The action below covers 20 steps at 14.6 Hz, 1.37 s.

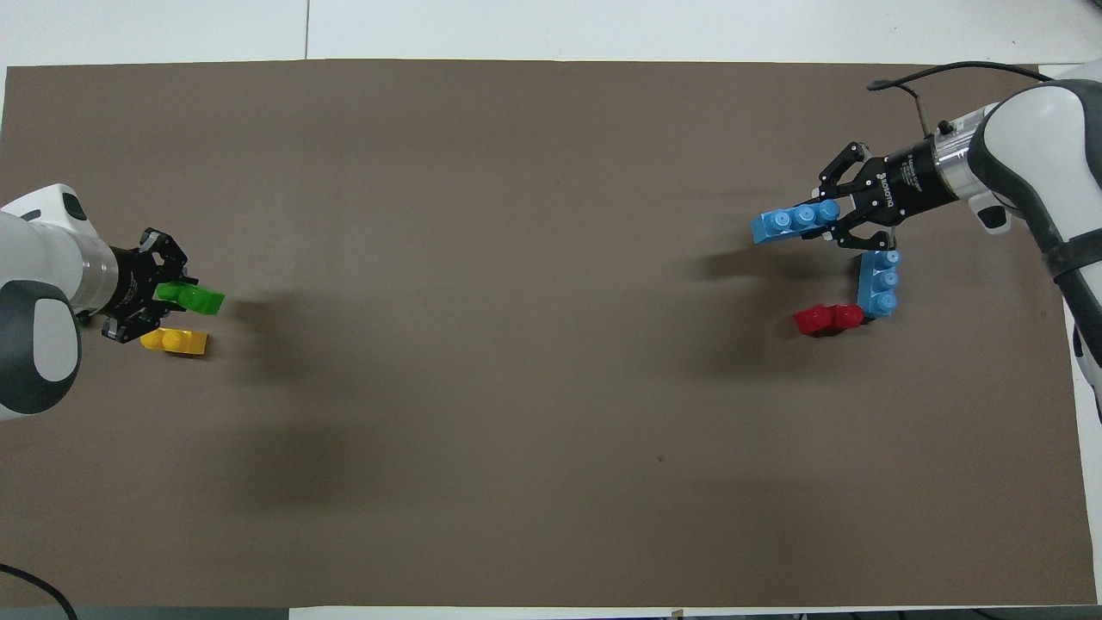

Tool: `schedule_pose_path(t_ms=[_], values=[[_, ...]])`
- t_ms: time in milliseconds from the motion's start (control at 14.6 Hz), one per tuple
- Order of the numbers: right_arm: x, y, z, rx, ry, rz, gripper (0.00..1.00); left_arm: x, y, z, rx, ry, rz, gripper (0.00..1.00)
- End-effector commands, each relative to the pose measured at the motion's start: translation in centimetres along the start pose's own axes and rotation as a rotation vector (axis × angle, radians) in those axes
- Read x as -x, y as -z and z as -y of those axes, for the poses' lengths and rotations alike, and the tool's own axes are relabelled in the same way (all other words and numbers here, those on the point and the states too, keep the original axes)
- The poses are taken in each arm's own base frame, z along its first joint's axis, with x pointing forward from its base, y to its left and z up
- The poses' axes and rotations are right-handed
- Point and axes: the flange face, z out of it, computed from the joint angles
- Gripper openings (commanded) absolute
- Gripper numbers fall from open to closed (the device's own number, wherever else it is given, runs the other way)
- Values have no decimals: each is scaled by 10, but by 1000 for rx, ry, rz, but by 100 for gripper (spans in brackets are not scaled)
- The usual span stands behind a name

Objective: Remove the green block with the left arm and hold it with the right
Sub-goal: 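Carry the green brick with the left gripper while the right gripper carries blue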

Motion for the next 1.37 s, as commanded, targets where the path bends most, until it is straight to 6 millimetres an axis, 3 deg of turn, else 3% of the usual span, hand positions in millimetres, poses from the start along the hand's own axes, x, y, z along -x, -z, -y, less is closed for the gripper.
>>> schedule_pose_path(t_ms=[0,480,892,1303], values=[[-10,-11,-1,-15,8,-29,0,-14,-17,-1,28,-24,5,0],[-40,-45,-31,-22,-38,-53,0,-25,-28,-19,61,-30,-16,0],[-55,-47,-47,-24,-49,-53,0,-41,-50,-41,54,-93,-5,0],[-64,-45,-49,-46,-42,-69,0,-42,-79,-44,14,-258,3,0]])
